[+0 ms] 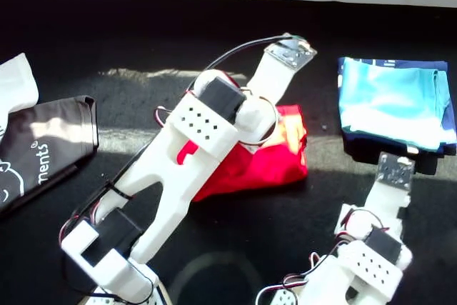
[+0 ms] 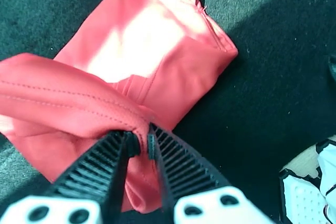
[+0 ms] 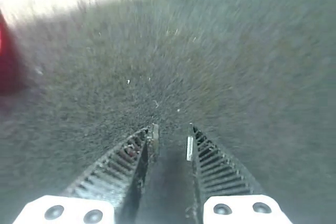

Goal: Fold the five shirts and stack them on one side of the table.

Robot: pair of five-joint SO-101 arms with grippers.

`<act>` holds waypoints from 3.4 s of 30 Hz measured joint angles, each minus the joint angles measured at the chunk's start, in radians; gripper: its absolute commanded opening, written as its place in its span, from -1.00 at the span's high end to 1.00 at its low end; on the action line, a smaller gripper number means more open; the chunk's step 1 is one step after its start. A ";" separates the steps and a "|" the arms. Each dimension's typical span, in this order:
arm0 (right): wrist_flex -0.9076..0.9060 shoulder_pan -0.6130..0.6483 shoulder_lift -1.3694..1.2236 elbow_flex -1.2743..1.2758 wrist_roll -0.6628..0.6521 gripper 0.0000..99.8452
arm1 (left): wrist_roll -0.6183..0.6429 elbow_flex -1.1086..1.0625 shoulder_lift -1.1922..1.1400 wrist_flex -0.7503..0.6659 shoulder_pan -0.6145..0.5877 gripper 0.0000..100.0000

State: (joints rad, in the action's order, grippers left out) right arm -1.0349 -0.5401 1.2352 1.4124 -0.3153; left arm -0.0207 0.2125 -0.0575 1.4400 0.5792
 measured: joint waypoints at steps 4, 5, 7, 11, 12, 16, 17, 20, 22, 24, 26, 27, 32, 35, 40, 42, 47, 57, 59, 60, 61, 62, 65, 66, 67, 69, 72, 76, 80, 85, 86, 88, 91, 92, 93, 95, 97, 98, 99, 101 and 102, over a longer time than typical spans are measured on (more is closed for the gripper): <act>-0.040 -0.054 0.000 -0.121 0.000 0.79 | 0.000 0.000 -0.094 -0.037 0.046 0.98; -0.040 -0.077 0.000 -0.129 0.000 0.79 | 0.000 0.008 -0.120 -0.040 0.061 0.98; -0.031 -0.126 0.000 -0.130 0.000 0.79 | 0.000 0.046 -0.166 -0.043 0.089 0.98; 0.044 -0.195 0.000 -0.049 0.000 0.79 | 0.000 0.175 -0.262 -0.043 0.114 0.98; 0.071 -0.206 0.000 -0.018 0.000 0.79 | 0.000 0.210 -0.287 -0.043 0.115 0.98; 0.163 -0.216 0.000 0.109 0.000 0.79 | 0.000 0.333 -0.377 -0.040 0.124 0.98; 0.183 -0.216 0.000 0.137 0.000 0.79 | 0.000 0.354 -0.402 -0.032 0.130 0.98; 0.244 -0.216 0.000 0.212 0.002 0.79 | 0.000 0.407 -0.468 -0.012 0.150 0.97; 0.261 -0.216 0.002 0.227 0.002 0.79 | 0.000 0.443 -0.508 0.005 0.158 0.87; 0.265 -0.216 0.002 0.229 0.002 0.79 | -0.002 0.482 -0.539 0.031 0.158 0.71; 0.265 -0.207 0.002 0.232 0.002 0.79 | -0.002 0.523 -0.557 0.066 0.158 0.58; 0.265 -0.198 0.002 0.232 0.002 0.79 | -0.002 0.545 -0.559 0.081 0.158 0.56; 0.267 -0.180 0.002 0.232 0.002 0.79 | -0.002 0.718 -0.560 0.210 0.144 0.61; 0.267 -0.180 0.002 0.232 0.002 0.79 | -0.002 0.804 -0.560 0.287 0.091 0.63; 0.267 -0.178 0.002 0.232 0.002 0.79 | -0.002 0.764 -0.560 0.315 -0.035 0.63; 0.269 -0.178 0.002 0.232 0.002 0.79 | -0.002 0.718 -0.560 0.315 -0.063 0.63; 0.272 -0.176 0.002 0.232 0.002 0.79 | -0.002 0.597 -0.560 0.315 -0.051 0.63; 0.272 -0.176 0.002 0.232 0.002 0.79 | 0.000 0.416 -0.560 0.158 -0.008 0.63; 0.272 -0.176 0.002 0.232 0.002 0.79 | 0.000 0.394 -0.560 0.107 -0.008 0.63; 0.272 -0.176 0.002 0.232 0.002 0.79 | 0.000 0.387 -0.560 0.084 -0.005 0.63; 0.272 -0.176 0.002 0.232 0.002 0.79 | 0.000 0.381 -0.560 0.066 0.000 0.64; 0.272 -0.176 0.002 0.232 0.002 0.79 | 0.000 0.376 -0.560 0.052 0.000 0.66; 0.272 -0.176 0.002 0.232 0.002 0.79 | 0.000 0.354 -0.560 0.011 0.000 0.71; 0.272 -0.176 0.002 0.232 0.002 0.79 | 0.000 0.339 -0.560 0.000 -0.002 0.71; 0.272 -0.176 0.002 0.233 0.002 0.79 | 0.000 0.322 -0.560 -0.012 -0.002 0.71; 0.272 -0.176 0.002 0.233 0.002 0.79 | 0.000 0.281 -0.560 -0.037 -0.002 0.71; 0.272 -0.176 0.002 0.233 0.002 0.79 | 0.000 0.249 -0.560 -0.060 0.000 0.71; 0.272 -0.176 0.002 0.233 0.002 0.79 | 0.000 0.242 -0.560 -0.066 0.000 0.72; 0.278 -0.176 0.002 0.233 0.002 0.79 | 0.000 0.242 -0.560 -0.066 0.000 0.78; 0.281 -0.173 0.002 0.233 0.002 0.79 | 0.000 0.242 -0.560 -0.066 0.020 0.97; 0.281 -0.173 0.002 0.233 0.002 0.79 | 0.000 0.242 -0.560 -0.066 0.029 0.98; 0.281 -0.170 0.002 0.233 0.002 0.79 | 0.000 0.242 -0.560 -0.066 0.040 0.98; 0.281 -0.170 0.002 0.233 0.002 0.79 | 0.000 0.242 -0.560 -0.066 0.043 0.98; 0.281 -0.170 0.002 0.233 0.002 0.79 | 0.000 0.242 -0.560 -0.066 0.043 0.98; 0.281 -0.170 0.002 0.233 0.002 0.79 | 0.000 0.242 -0.560 -0.066 0.043 0.98; 0.281 -0.170 0.002 0.233 0.002 0.79 | 0.000 0.242 -0.560 -0.066 0.043 0.98; 0.281 -0.170 0.002 0.233 0.002 0.79 | 0.000 0.259 -0.560 -0.049 0.043 0.98; 0.281 -0.170 0.002 0.233 0.002 0.79 | 0.000 0.278 -0.560 -0.032 0.044 0.98; 0.281 -0.170 0.002 0.233 0.002 0.79 | 0.000 0.301 -0.554 -0.012 0.051 0.98; 0.281 -0.170 0.002 0.233 0.002 0.79 | 0.000 0.351 -0.532 0.038 0.066 0.98; 0.281 -0.170 0.002 0.233 0.002 0.79 | 0.000 0.377 -0.519 0.064 0.077 0.98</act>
State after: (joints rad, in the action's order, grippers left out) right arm -0.7541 -0.7104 1.2367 1.6456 -0.3138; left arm -0.0207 0.5900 -0.5762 1.5044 0.6559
